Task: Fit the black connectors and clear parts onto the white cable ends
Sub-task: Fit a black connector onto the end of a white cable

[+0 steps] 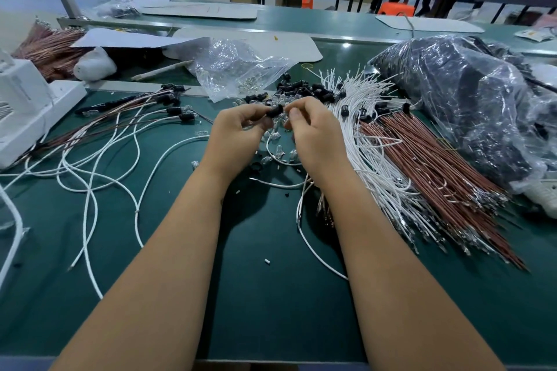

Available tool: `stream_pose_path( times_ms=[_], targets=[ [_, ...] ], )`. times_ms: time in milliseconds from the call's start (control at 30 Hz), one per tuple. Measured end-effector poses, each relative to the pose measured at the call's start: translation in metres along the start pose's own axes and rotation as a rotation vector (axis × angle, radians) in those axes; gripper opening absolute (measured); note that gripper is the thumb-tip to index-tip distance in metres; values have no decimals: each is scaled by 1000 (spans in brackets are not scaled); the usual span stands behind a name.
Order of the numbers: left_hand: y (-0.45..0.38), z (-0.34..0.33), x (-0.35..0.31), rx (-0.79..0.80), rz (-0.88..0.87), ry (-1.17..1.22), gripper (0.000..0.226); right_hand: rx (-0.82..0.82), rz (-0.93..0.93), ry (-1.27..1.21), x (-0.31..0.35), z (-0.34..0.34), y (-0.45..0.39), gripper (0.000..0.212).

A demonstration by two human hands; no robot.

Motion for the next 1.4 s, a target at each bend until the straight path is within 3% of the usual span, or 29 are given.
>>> stream_pose_path(
  times_ms=[167,333,533,767,967,1233,1333,1400],
  targets=[
    [-4,-1,5,46,31,170,19,106,135,594,0,0,3,18],
    [-5,-4,4,61,-15,296,25,230,174,812,-1,-1,4,25],
    [-5,-6,4,71,1,363,26,219,127,599,-2,-4,3,8],
    [-4,-7,2,88,10,352,25,-36,4,36,0,3,1,11],
    [-3,-7,2,99,25,314,22,-144,-13,-281,2,12,-2,8],
    [-4,-5,1,71,19,287,16,25,-74,-203,0,4,-3,13],
    [-4,-5,0,62,21,269,16,82,6,-18,-1,0,0,17],
    [-3,-5,-1,40,31,239,17,52,66,-29,0,-1,3,22]
  ],
)
Point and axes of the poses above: each hand's wrist, its own y-axis away from the middle knuckle, its own z-axis out of the back of the hand, x = y × z, the point moved 1 cm from there along -y, towards the middle knuckle
